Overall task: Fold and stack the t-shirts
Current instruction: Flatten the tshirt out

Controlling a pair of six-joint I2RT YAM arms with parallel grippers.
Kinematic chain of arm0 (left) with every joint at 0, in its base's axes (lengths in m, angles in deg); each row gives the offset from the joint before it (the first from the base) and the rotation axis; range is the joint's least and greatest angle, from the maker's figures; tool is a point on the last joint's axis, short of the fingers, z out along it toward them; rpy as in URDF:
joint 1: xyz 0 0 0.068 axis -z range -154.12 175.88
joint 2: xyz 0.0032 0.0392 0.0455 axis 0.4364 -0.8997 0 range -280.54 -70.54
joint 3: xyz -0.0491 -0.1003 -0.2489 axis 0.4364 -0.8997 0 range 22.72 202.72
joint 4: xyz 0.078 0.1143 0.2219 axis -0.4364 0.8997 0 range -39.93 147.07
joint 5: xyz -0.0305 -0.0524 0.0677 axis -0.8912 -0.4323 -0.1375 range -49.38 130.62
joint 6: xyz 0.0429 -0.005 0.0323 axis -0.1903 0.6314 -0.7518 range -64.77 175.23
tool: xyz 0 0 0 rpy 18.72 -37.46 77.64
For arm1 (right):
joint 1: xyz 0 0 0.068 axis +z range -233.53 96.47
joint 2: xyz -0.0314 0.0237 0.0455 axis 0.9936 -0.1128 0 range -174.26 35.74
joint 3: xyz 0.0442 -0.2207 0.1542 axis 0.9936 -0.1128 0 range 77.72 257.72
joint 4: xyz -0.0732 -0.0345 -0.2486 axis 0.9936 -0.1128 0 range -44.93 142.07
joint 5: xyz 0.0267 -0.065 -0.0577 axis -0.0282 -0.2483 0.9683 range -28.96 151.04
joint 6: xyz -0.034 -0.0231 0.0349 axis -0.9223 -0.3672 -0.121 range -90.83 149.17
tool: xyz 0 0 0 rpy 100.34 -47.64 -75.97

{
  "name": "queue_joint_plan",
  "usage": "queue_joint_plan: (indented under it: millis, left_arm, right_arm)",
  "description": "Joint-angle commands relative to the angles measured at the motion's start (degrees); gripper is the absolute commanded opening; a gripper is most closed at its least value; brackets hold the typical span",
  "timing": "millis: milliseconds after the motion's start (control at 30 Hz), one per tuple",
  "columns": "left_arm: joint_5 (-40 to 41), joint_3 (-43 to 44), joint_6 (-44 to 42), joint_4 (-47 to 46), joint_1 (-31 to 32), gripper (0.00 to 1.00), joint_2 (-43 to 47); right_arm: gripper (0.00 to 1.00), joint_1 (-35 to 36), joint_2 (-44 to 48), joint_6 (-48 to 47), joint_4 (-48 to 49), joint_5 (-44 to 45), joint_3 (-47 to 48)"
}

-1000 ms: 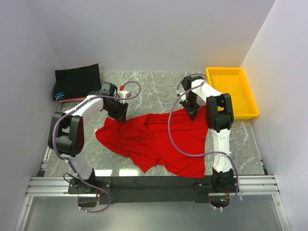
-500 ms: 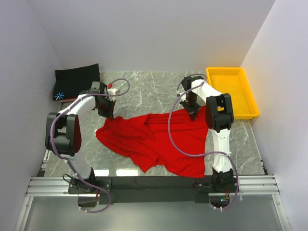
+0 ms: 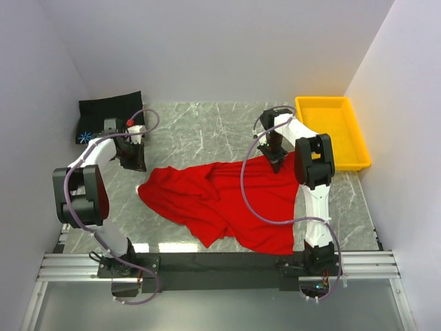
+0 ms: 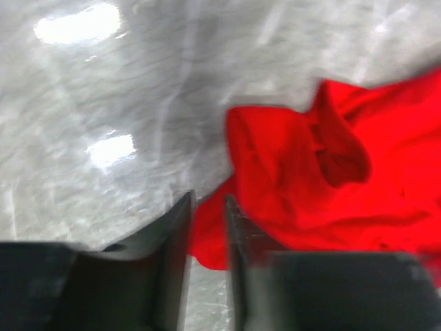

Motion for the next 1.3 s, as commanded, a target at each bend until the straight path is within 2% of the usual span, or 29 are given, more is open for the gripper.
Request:
queue_joint_plan:
  millis: [0,67,133,300,333,400,467,533,567,633,833,1033,1100,1133,1200,1233,1267]
  left_arm:
    - [-9.12,1.82,-2.09,-1.63,0.48,0.37,4.05]
    - [-13.52,1.03,-3.85,-3.40,2.14,0.50,9.41]
    - [-15.36,0.33,-7.97,-3.59,6.08,0.51,12.84]
    - [-13.97,-3.01,-13.78,-4.20,19.45,0.53,15.05]
    - [-13.88,-4.32,-14.14,-5.07,23.64,0.54,14.88]
    - [-13.88,-4.94,-15.45,-7.80,27.80,0.55,14.26]
    - [-14.58,-5.65,-17.65,-10.34,33.14,0.60,13.21]
    - [-14.23,-6.35,-21.86,-11.84,37.81,0.61,12.16]
    - [-13.97,-6.44,-23.44,-12.98,39.40,0.66,11.54]
    - [-12.66,-6.01,-28.01,-13.43,43.09,0.66,9.27]
    - [-10.37,-3.89,-37.42,-13.87,47.41,0.66,2.76]
    - [-4.83,-3.19,-43.84,-15.19,47.85,0.65,-1.81]
    - [-3.16,-2.75,-45.51,-14.40,47.77,0.54,-2.61]
    - [-2.72,-2.40,-45.35,-14.05,47.42,0.41,-2.70]
    - [-3.33,-2.22,-45.34,-13.35,46.63,0.30,-1.91]
    - [-3.33,-2.31,-44.91,-13.60,45.32,0.18,-0.78]
    - [-3.51,-2.22,-44.47,-13.78,44.52,0.11,-0.33]
  right_arm:
    - [0.11,-0.62,1.59,-1.76,-0.55,-2.49,1.67]
    - [0.15,-0.62,2.65,-2.20,-1.25,-4.95,2.20]
    - [0.18,-0.71,4.40,-2.56,-1.78,-6.54,2.81]
    - [0.24,-1.50,7.74,-3.08,-2.75,-9.96,2.64]
    - [0.25,-1.67,7.84,-3.08,-3.01,-10.32,2.38]
    - [0.26,-2.98,8.10,-2.91,-3.63,-11.28,1.85]
    - [0.27,-3.87,8.10,-2.65,-4.33,-13.31,1.06]
    - [0.27,-5.10,7.75,-2.29,-4.68,-14.36,0.36]
    - [0.27,-5.36,7.58,-2.03,-4.51,-14.45,0.01]
    - [0.26,-5.98,7.05,-1.50,-4.42,-14.72,-0.96]
    - [0.25,-6.51,6.26,-0.54,-2.58,-14.72,-3.16]
    - [0.25,-6.95,5.73,-0.80,-2.58,-14.45,-2.64]
    - [0.24,-6.95,5.38,-0.89,-2.66,-14.11,-2.37]
    - [0.24,-6.86,5.29,-0.89,-2.75,-14.02,-2.46]
    - [0.24,-6.86,5.11,-1.24,-2.84,-13.84,-2.55]
    - [0.24,-6.86,5.11,-1.33,-2.67,-13.32,-2.98]
    - [0.23,-6.95,4.94,-1.33,-2.40,-13.05,-3.07]
